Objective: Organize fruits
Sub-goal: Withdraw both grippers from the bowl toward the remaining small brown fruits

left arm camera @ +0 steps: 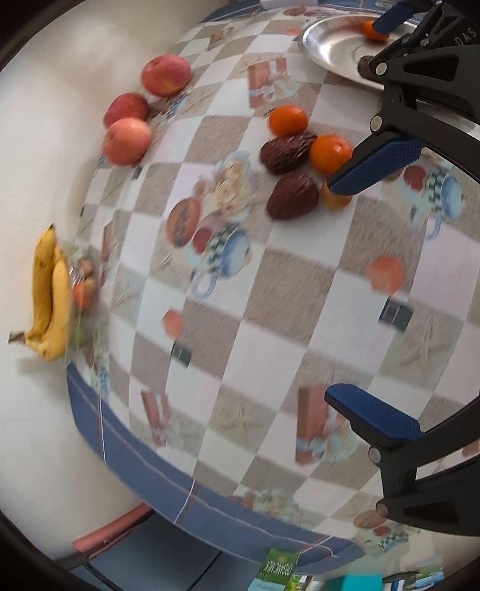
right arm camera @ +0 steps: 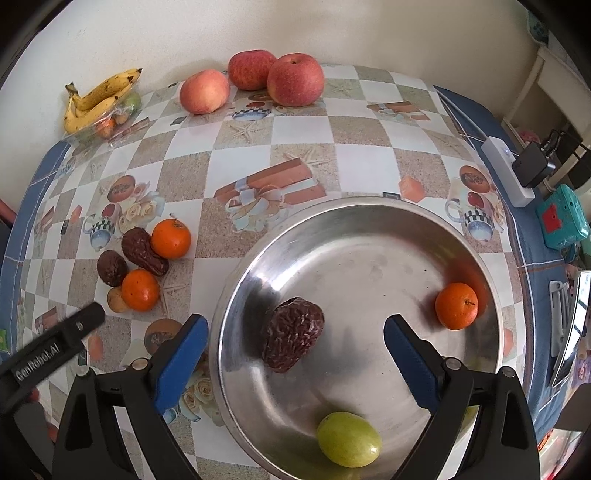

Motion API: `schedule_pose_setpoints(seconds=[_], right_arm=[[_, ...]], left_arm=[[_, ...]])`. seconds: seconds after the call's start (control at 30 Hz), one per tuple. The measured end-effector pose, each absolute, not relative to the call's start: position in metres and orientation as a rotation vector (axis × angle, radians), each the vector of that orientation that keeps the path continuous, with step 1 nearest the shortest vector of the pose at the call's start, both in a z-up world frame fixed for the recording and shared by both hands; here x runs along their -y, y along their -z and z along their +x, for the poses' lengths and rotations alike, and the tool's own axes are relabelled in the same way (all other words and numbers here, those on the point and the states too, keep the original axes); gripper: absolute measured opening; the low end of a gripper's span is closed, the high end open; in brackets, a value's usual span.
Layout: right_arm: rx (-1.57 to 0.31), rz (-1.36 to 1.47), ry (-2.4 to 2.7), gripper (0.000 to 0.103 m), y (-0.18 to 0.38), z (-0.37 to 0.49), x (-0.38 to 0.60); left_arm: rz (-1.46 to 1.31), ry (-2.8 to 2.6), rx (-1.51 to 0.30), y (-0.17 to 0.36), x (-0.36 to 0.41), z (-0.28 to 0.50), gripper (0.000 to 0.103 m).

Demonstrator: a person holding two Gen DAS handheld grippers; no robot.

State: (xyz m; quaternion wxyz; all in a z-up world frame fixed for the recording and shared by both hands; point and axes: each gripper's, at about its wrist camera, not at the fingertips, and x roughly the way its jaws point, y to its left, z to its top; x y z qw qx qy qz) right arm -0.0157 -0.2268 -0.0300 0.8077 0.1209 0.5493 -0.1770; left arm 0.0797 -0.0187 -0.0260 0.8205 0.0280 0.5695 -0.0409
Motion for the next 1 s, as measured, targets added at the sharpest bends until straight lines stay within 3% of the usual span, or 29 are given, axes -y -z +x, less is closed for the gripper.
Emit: schedule_pose_setpoints(seconds=[0.3, 0.63, 0.73, 1.0], right_arm=[[-1.119, 0.271, 0.321, 0.096, 0.017, -0.006, 0.205], [-1.079, 0.194, 0.209, 0.095, 0.008, 0.006, 0.169], [-1.098, 0.171, 0.178, 0.079, 0.012, 0.008, 0.162], [-1.21, 0.14, 0.094, 0.068, 0.038, 0.012, 0.147]], left_arm=[[-0.039, 0.038, -1.134, 0.011, -0.021, 0.09, 0.103], [-0.036, 0.118, -1.145, 0.019, -0.007, 0.089, 0.103], [-0.025, 0.128, -1.169, 0.026, 0.0, 0.088, 0.103], [-0.015, 0.147, -1.245, 0.042, 0.006, 0.086, 0.103]])
